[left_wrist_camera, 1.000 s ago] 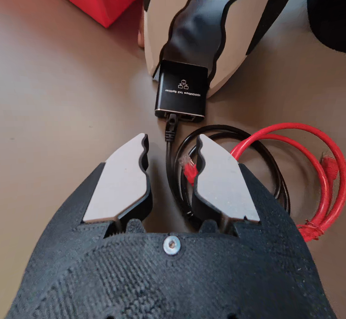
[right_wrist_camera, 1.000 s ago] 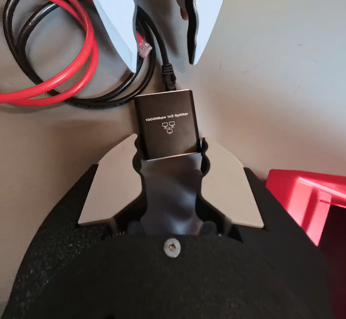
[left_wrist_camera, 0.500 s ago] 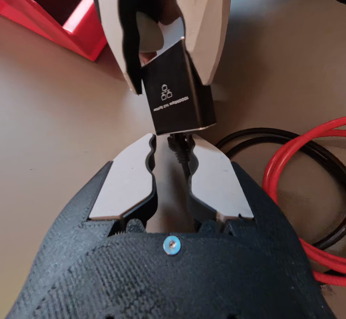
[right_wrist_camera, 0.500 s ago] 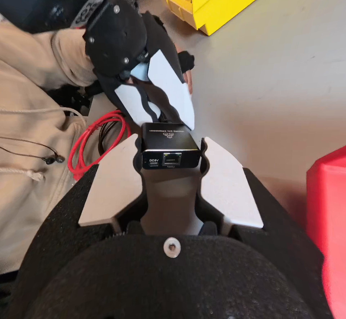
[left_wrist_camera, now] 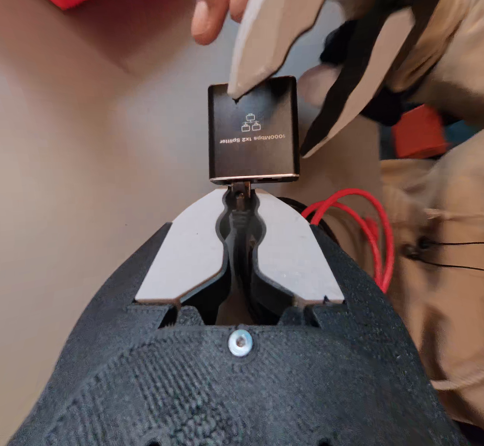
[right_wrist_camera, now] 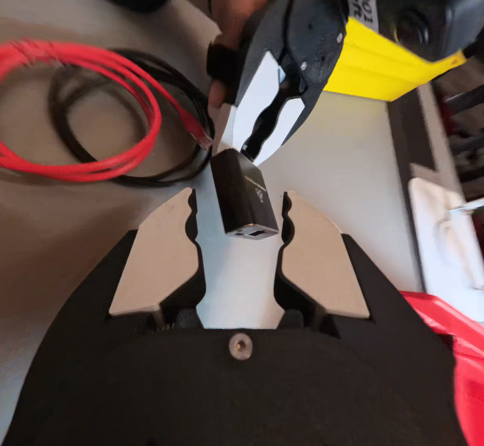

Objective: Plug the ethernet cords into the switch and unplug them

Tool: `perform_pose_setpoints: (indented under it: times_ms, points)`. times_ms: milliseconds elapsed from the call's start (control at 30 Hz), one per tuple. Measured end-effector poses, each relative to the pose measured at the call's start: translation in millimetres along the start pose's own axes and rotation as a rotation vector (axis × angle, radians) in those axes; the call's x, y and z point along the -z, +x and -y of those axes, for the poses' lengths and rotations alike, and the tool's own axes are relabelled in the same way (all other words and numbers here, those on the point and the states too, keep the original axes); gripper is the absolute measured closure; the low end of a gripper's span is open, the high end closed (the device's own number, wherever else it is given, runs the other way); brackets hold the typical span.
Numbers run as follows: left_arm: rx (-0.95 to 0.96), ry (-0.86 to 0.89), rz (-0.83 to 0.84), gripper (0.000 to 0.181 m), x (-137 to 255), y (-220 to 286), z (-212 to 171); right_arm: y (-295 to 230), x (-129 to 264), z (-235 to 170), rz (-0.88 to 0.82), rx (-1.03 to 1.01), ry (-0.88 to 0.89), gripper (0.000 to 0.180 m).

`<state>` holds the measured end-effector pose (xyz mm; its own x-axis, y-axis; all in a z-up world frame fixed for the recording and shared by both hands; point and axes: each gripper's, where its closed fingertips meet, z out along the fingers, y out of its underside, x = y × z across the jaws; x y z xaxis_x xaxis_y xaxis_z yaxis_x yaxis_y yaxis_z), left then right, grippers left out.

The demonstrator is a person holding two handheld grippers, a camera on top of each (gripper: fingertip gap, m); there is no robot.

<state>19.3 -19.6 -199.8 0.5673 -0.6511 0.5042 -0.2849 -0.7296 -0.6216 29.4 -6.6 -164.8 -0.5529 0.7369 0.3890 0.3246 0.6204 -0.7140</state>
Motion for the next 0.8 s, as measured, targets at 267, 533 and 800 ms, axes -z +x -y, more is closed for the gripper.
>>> perform_pose_setpoints:
  times_ms: [267,533,800]
  points:
    - [0.189,-0.032,-0.204,0.168,-1,14,-13,4,-14,-1,-0.185,0.245,-0.060,0.145]
    - [0.295,-0.001,-0.249,0.168,7,13,-9,3,-17,-14,-0.222,0.392,-0.192,0.155]
    - [0.343,0.059,-0.196,0.166,11,1,-4,19,-24,-24,-0.394,0.472,-0.336,0.156]
